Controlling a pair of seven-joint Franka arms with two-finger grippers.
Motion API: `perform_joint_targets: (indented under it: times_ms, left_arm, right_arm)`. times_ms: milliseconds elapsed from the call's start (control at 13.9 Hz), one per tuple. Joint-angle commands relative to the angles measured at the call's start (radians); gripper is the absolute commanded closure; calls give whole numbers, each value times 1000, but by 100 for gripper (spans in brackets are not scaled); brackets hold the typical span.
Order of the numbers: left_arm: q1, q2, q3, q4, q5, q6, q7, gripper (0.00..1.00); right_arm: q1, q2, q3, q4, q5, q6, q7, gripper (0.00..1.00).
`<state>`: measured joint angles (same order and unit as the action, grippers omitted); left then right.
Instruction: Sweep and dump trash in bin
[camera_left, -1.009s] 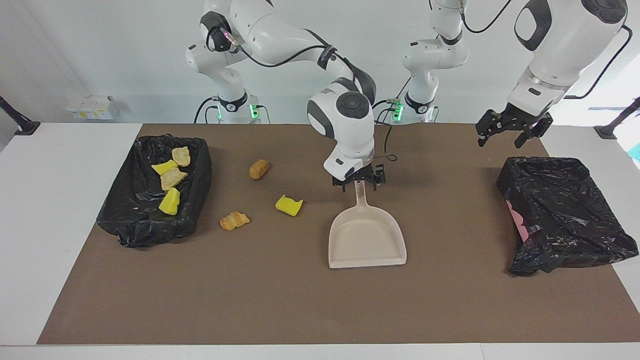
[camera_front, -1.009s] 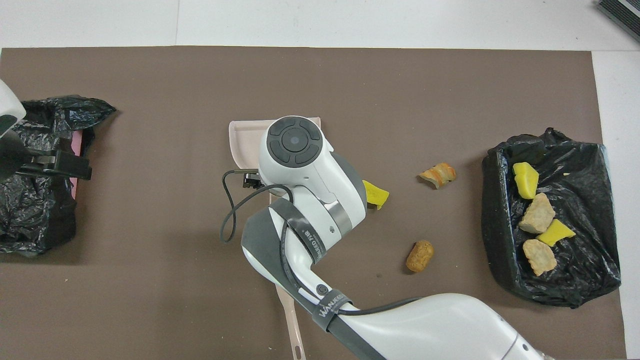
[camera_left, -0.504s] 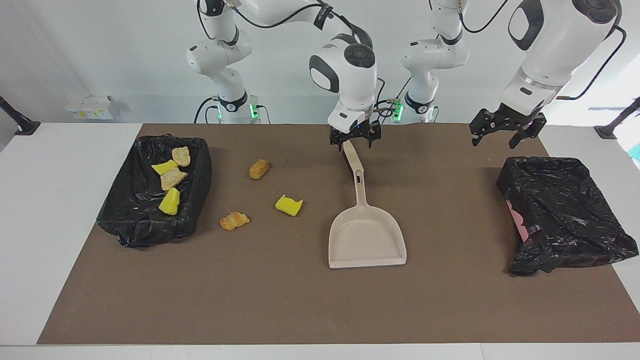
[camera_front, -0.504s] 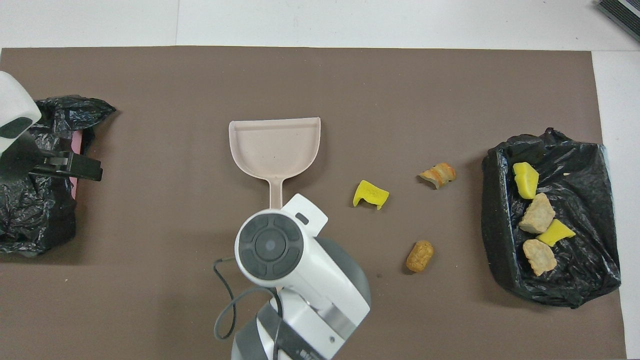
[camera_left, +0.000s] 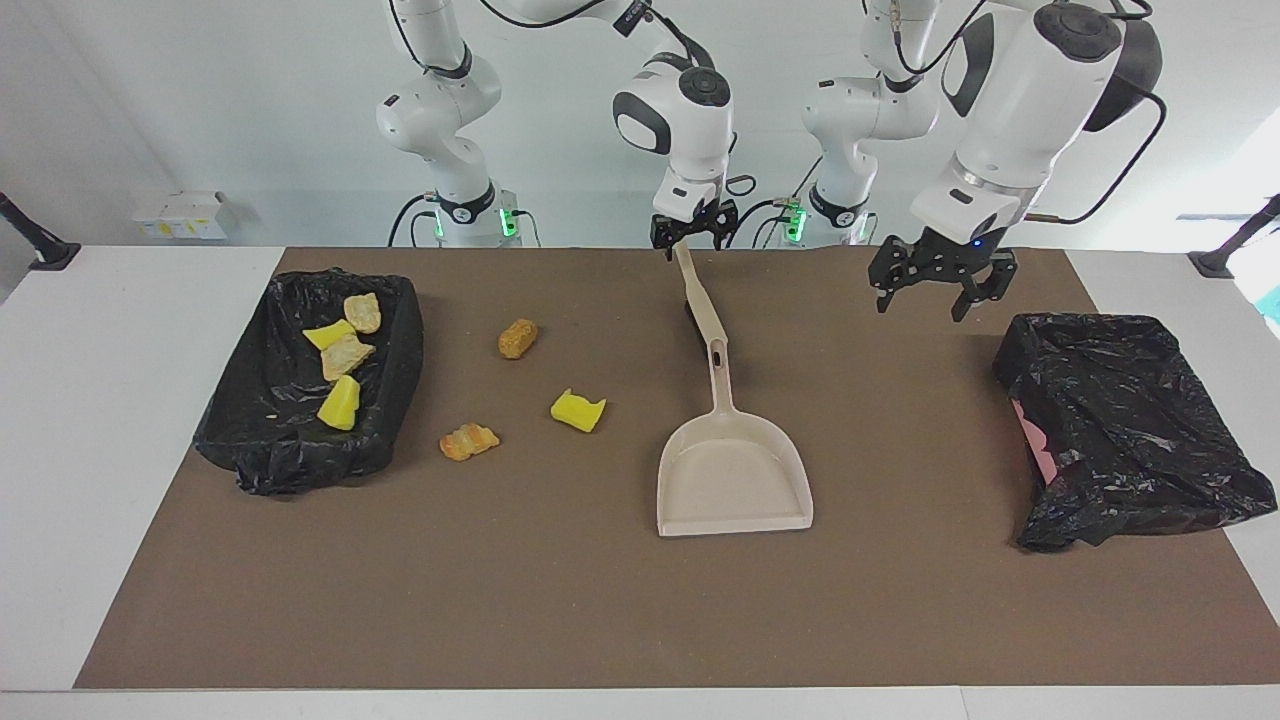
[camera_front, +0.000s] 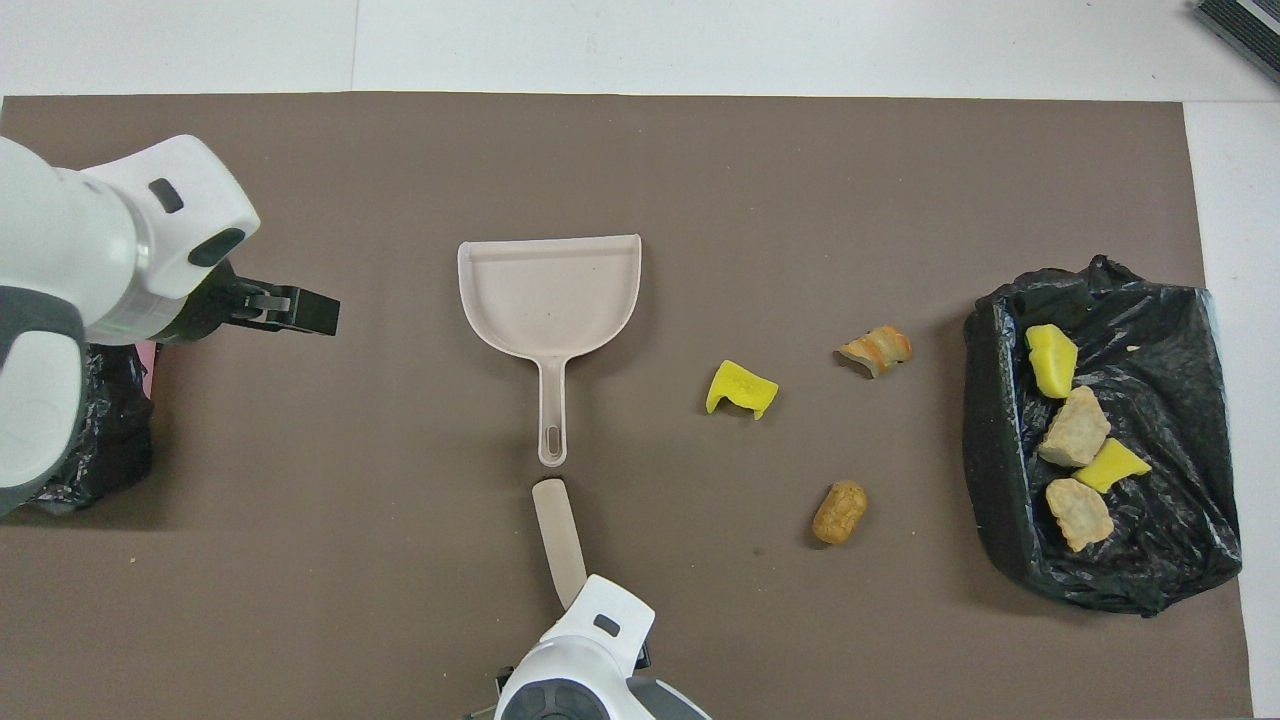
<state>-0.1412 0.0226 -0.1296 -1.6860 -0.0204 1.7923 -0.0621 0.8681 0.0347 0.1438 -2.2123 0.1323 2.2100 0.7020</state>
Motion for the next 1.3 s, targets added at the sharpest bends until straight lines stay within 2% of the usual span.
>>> perform_joint_targets:
  times_ms: [0, 72, 144, 216, 432, 504, 576, 649, 721, 937, 1153, 1225]
  left_arm:
    - [-70, 37, 15, -14, -4, 58, -68, 0]
    - [-92, 58, 15, -14, -1, 71, -80, 0]
    - [-112, 74, 15, -15, 0, 88, -93, 0]
    - [-129, 94, 15, -17, 2, 102, -102, 0]
    - [-191, 143, 15, -40, 11, 151, -126, 0]
    - [-224, 173, 15, -43, 34, 180, -166, 0]
    - [-248, 204, 15, -52, 39, 215, -204, 0]
    - [-265, 206, 15, -87, 39, 251, -225, 0]
    - [-290, 206, 15, -125, 39, 284, -234, 0]
    - [-349, 198, 15, -260, 39, 418, -307, 0]
    - [-371, 192, 15, -304, 39, 432, -323, 0]
    - [-371, 192, 15, -301, 39, 424, -321, 8]
  right_arm:
    - [34, -36, -4, -95, 29, 66, 2, 7]
    - [35, -36, -3, -116, 33, 92, 1, 9]
    - [35, -36, -3, -122, 44, 108, 1, 17]
    - [35, -33, -4, -121, 56, 112, -3, 27]
    - [38, -33, -4, -116, 64, 109, 10, 74]
    - [38, -30, -4, -110, 64, 109, 16, 83]
    - [38, -29, -3, -106, 64, 109, 17, 86]
    - [38, -30, -4, -106, 64, 109, 16, 95]
    - [38, -36, -4, -106, 64, 105, 14, 100]
    - [38, -61, -3, -107, 64, 91, 27, 100]
    - [38, -136, -4, -133, 61, -13, 102, 100]
    - [35, -172, -4, -148, 59, -51, 126, 100]
